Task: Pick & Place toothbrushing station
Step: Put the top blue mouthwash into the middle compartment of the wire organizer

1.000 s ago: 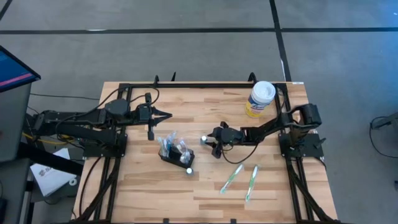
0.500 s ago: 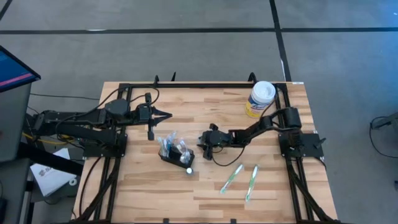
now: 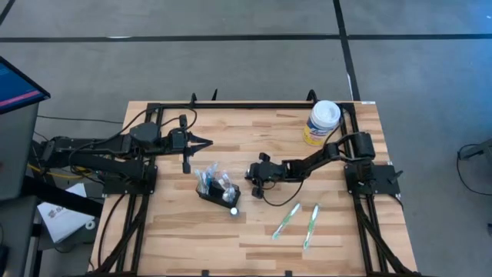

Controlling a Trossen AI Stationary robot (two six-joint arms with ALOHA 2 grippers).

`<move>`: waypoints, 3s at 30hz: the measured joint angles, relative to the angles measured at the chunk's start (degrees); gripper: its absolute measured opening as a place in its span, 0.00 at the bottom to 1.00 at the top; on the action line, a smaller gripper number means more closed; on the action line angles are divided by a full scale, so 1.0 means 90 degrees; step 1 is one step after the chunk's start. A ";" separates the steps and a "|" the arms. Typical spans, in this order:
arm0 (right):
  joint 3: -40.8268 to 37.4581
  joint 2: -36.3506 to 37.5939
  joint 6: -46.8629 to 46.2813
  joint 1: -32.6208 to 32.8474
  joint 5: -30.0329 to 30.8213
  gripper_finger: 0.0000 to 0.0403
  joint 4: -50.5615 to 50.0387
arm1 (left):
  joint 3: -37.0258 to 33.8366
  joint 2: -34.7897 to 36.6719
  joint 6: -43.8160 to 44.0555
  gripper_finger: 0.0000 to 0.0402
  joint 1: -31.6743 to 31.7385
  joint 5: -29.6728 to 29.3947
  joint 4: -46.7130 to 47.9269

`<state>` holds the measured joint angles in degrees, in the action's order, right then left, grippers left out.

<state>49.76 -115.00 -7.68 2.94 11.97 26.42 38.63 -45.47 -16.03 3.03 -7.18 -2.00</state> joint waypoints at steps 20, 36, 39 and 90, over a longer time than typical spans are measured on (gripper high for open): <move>0.0754 0.0808 0.0079 -0.0014 -0.0004 0.13 -0.2060 | 0.0002 -0.0052 0.0000 0.03 0.0000 0.0000 0.0004; 0.2327 0.1831 0.0807 -0.0095 0.0010 0.13 -0.5206 | 0.0004 -0.0486 -0.0019 0.03 0.0000 0.0000 -0.0103; 0.2728 0.1834 0.0938 -0.0095 0.0007 0.13 -0.5719 | 0.0004 -0.0590 -0.0019 0.03 0.0000 0.0000 -0.0171; 0.3619 0.1814 0.1115 0.0017 0.0015 0.13 -0.7047 | 0.3294 -0.4459 -0.0306 0.55 -0.0262 0.0470 0.1617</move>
<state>82.32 -98.67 2.36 3.09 12.10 -37.00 68.27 -85.61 -18.79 0.67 -2.95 12.56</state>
